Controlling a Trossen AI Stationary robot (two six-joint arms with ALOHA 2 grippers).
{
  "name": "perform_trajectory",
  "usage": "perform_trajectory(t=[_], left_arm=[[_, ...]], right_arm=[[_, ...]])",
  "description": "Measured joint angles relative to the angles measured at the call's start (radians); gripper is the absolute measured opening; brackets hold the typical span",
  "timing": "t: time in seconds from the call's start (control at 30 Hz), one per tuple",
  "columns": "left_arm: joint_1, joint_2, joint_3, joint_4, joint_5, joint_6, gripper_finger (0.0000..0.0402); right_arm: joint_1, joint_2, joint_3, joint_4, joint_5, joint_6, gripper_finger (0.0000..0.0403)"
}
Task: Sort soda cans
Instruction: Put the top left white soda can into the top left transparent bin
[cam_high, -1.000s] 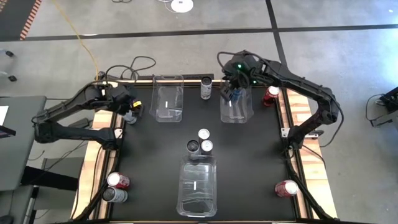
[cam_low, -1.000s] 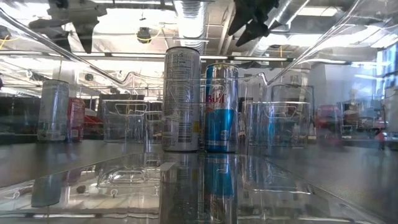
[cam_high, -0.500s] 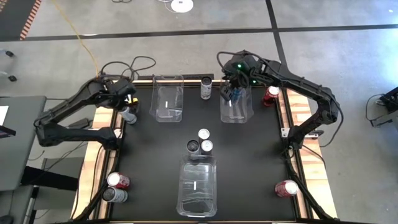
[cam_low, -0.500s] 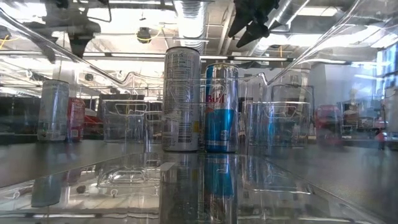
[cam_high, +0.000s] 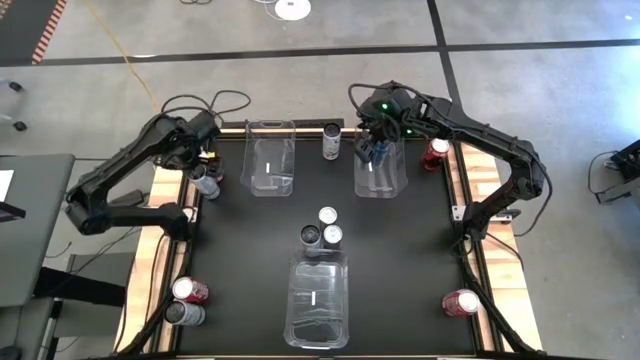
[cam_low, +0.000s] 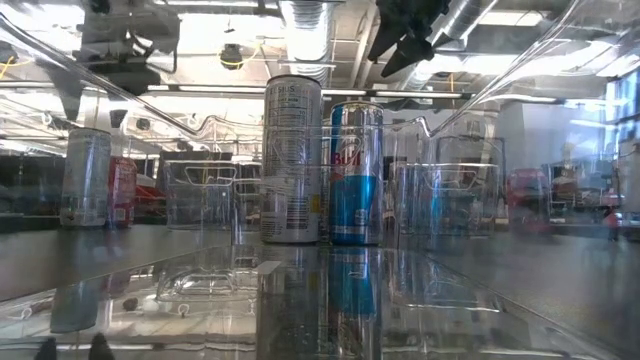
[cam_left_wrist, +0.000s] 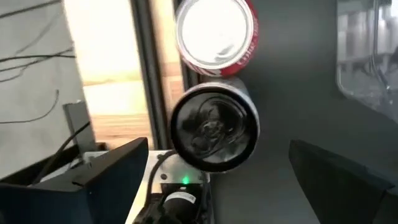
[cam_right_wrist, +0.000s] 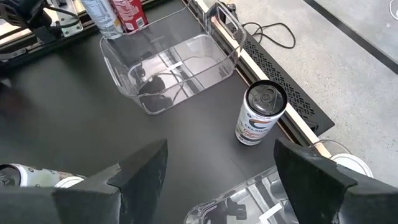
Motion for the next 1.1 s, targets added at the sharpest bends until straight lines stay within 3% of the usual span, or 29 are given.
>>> perform_trajectory(t=[0.13,0.67,1.1], left_arm=[[0.027,-0.002,-0.040,0.079,0.031,0.061,0.0385],[0.075,-0.003,-0.149,0.108,0.043,0.126,0.0380],[0.075,-0.020,-0.167,0.193,0.039,0.139,0.0287]], right_arm=[[0.000,0.000,0.000,-0.005,0.000,-0.025,0.0313],[-0.055,0.000,0.000,-0.064,0.003,-0.035,0.0313],[-0.054,0.000,0.000,-0.076,0.002,-0.014,0.0313]])
